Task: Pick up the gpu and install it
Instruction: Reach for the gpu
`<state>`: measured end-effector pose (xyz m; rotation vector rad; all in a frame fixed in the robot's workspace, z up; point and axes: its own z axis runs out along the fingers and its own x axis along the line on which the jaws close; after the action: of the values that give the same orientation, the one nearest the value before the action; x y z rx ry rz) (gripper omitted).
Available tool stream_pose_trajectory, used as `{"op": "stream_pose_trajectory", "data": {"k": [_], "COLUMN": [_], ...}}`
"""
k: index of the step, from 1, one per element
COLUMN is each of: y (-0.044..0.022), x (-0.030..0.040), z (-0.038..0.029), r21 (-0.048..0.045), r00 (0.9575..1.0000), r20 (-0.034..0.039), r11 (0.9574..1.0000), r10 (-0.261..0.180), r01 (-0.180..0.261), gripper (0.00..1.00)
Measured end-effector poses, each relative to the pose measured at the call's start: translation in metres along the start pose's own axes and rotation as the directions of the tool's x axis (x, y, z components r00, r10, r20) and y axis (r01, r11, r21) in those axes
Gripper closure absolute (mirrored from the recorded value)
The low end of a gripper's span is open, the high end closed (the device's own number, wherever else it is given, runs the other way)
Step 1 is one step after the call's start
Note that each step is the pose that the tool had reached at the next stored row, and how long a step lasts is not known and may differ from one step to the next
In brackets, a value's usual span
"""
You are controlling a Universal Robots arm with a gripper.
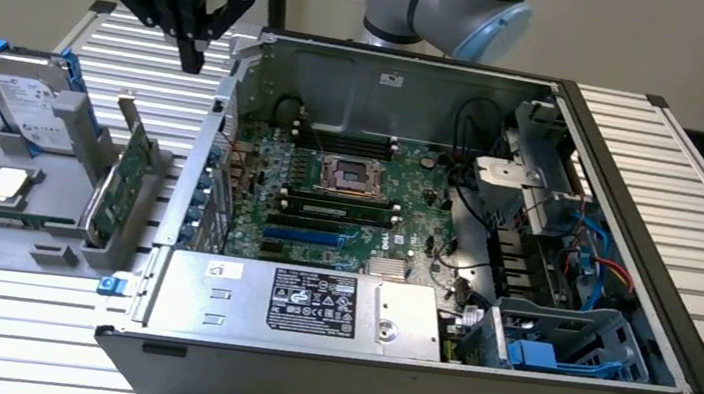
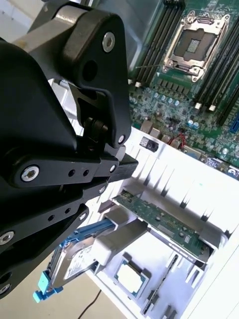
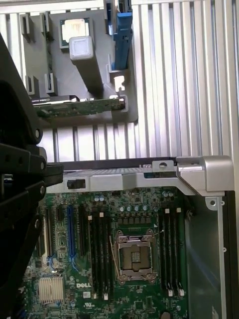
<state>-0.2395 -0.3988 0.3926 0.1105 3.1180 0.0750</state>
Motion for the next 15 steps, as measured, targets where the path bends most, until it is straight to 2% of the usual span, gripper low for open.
{"op": "stream_pose_trajectory", "data": {"k": [15], "y": [-0.0035], "x": [0.0121], "z": [-0.0004], "r21": [0.0000], "r00": [1.0000], "r20": [0.0000], "r11": [1.0000], "r10": [0.000], "r01": [0.000], "gripper": [1.00]}}
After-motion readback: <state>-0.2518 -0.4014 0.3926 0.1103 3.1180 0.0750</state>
